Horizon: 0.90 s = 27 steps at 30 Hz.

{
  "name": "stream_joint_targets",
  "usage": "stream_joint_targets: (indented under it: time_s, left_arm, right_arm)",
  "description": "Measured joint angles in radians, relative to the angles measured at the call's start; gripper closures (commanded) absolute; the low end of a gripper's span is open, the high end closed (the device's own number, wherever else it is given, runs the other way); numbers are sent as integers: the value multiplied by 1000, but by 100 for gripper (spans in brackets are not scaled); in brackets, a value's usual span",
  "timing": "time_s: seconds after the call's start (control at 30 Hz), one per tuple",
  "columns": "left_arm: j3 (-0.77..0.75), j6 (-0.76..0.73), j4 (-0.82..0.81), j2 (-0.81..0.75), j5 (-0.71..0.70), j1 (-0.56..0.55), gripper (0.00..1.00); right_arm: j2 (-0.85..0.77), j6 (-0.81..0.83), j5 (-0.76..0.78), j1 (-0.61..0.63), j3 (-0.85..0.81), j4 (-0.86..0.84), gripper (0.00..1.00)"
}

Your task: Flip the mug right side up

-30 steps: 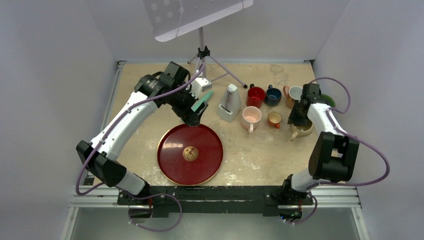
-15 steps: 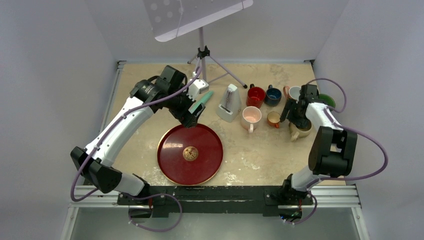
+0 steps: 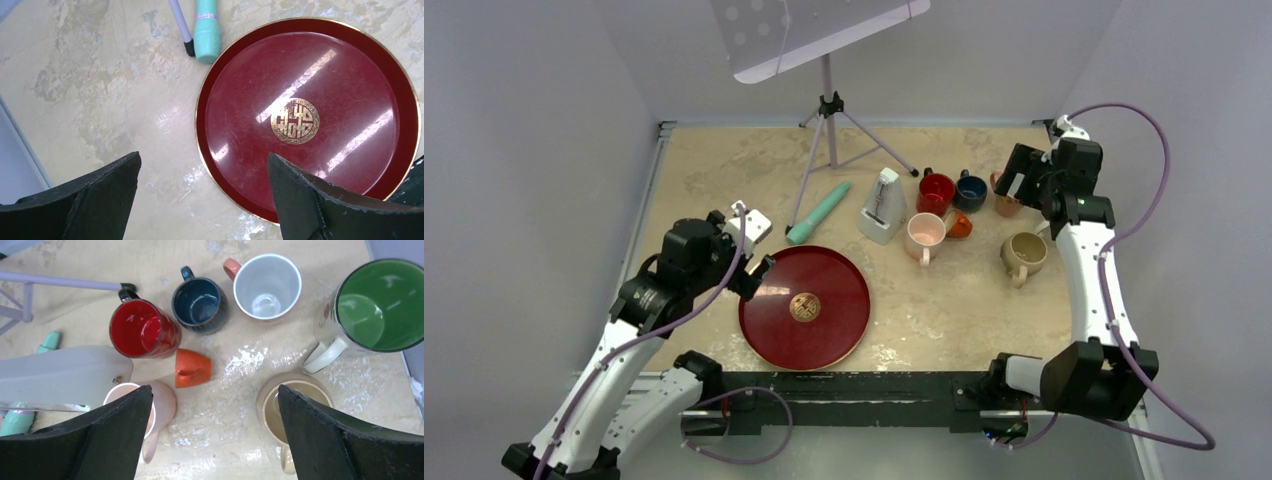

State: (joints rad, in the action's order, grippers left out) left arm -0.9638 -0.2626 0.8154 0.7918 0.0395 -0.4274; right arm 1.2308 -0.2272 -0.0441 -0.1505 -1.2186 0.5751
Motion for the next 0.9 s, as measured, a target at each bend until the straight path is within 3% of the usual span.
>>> stream_joint_targets:
  time_s: [0.13,0.33,0.47,0.7,0.9]
  left_arm:
    - [85,25,-56,-96,21,0,0]
    - [86,63,-108,-66,7,0,0]
    - [108,63,-121,-68,2,0,0]
    - [134,61,-148,-81,-3,0,0]
    - [138,61,-165,-82,-3,0,0]
  right_arm:
    - [58,-19,30,57,2,-24,20]
    - [298,-57,161,315,-27,-40,32]
    - [411,-64,275,359,-42,-3,41]
    - [334,-68,342,353,46,3,45]
    - [332,-71,345,357,84,11,40]
